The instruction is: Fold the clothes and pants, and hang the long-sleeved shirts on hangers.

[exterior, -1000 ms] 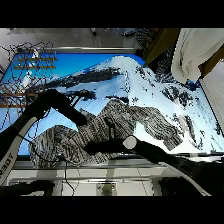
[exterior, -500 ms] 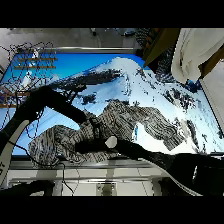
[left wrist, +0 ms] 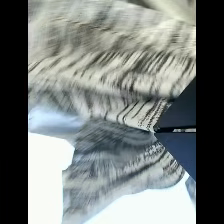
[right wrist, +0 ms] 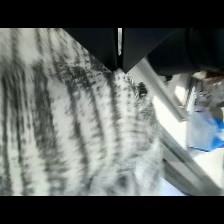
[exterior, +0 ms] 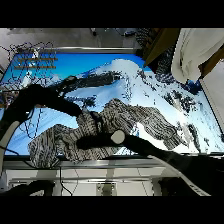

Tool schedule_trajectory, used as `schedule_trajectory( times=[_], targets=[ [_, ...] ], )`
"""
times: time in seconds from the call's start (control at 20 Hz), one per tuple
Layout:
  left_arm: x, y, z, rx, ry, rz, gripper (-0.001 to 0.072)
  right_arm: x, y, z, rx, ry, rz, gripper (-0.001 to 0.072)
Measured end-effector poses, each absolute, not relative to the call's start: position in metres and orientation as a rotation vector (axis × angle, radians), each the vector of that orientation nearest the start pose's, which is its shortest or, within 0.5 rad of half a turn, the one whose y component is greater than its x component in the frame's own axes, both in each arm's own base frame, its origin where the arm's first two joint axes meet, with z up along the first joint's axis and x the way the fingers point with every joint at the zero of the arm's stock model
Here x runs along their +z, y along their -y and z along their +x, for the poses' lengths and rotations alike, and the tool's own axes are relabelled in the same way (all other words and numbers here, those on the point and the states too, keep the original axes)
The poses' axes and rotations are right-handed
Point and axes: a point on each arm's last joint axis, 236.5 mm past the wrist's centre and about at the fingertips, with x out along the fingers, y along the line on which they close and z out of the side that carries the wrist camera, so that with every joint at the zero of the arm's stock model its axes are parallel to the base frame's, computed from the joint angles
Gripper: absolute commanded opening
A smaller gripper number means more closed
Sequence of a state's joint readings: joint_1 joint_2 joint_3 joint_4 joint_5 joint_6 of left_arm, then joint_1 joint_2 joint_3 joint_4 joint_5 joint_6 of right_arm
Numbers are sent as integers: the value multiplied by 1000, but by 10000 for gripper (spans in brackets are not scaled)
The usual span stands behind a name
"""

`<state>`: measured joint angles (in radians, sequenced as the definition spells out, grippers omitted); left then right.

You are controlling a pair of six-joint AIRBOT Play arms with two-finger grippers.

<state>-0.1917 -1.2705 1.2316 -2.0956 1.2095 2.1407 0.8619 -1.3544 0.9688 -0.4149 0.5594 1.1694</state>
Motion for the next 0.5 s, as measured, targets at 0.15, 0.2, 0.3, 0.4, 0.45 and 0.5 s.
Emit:
schedule_trajectory(
  times=[0.15, 0.2, 0.3, 0.4, 0.45, 0.5],
  targets=[
    [122, 153, 382, -695, -896, 108, 13, 99, -385, 253, 1027, -949, 372, 10],
    [144, 144, 387, -660, -830, 107, 13, 125, -358, 267, 997, -879, 360, 8],
    [197, 128, 391, -595, -675, 113, 13, 172, -303, 292, 915, -743, 335, 8],
    [252, 120, 386, -551, -521, 128, 13, 216, -248, 310, 814, -618, 320, 8],
    [273, 120, 379, -542, -461, 133, 13, 234, -223, 315, 766, -573, 305, 9],
    [289, 120, 372, -539, -419, 135, 13, 246, -204, 316, 730, -545, 286, 9]
  ],
)
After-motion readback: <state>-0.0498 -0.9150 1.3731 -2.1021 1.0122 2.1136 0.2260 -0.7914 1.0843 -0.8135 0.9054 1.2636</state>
